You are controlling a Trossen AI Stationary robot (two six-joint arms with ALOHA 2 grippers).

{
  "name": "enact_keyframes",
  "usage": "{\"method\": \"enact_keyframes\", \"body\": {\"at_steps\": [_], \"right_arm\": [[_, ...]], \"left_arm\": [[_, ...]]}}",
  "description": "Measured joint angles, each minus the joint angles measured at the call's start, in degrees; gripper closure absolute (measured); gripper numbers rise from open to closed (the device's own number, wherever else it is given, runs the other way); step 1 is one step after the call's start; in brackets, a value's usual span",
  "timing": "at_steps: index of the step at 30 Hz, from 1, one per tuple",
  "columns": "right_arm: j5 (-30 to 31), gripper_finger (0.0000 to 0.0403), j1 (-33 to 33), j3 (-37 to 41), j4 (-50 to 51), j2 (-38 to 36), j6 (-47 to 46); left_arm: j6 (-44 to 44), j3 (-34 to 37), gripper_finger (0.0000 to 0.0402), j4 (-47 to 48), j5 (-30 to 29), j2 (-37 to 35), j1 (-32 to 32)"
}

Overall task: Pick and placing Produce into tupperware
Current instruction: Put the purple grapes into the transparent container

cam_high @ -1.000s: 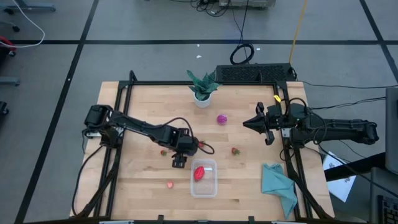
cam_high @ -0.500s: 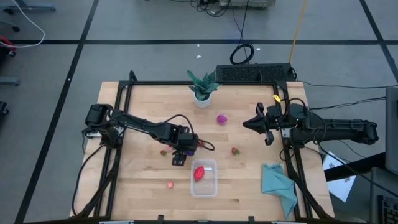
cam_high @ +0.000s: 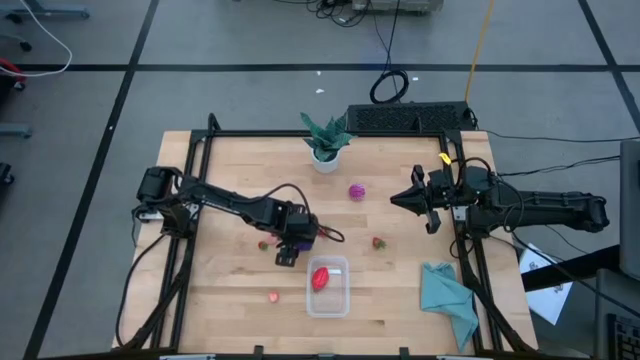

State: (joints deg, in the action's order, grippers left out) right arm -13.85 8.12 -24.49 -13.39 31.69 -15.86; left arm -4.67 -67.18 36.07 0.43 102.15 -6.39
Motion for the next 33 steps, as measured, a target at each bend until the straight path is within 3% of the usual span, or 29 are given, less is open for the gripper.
{"method": "enact_keyframes", "body": {"at_steps": [11,18,28,33], "right_arm": [[0.0,0.0385,0.0,0.0,0.0,0.0,0.0],[0.0,0.0385,0.0,0.0,0.4,0.2,0.0],[0.0,0.0385,0.0,0.0,0.4,0.9,0.0],[0.0,0.0385,0.0,0.0,0.4,1.2,0.0]], "left_arm": [[0.2,0.0,0.0108,-2.9,4.9,3.2,0.7],[0.2,-0.1,0.0108,-2.7,4.0,7.1,0.7],[0.8,-0.1,0.0108,-2.7,4.0,7.0,0.8],[1.9,-0.1,0.0138,-2.8,3.9,7.0,0.8]]}}
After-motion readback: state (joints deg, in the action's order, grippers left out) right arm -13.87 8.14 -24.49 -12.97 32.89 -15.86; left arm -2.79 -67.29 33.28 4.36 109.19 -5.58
